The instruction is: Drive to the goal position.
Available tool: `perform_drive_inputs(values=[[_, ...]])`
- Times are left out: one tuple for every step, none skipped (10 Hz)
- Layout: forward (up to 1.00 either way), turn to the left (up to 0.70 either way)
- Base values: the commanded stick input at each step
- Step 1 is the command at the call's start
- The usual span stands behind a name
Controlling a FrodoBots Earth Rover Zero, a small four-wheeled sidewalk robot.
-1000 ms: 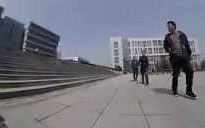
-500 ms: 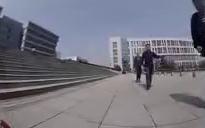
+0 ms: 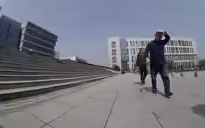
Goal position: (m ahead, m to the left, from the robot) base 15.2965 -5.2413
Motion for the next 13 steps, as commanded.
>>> perform_drive_inputs(values=[[0.7, 0.0], [0.7, -0.06], [0.7, -0.35], [0.7, -0.23], [0.7, -0.1], [0.7, 0.0], [0.7, 0.0], [0.7, 0.0], [0.7, 0.0], [0.7, 0.0], [0.7, 0.0], [0.7, 0.0], [0.7, 0.0]])
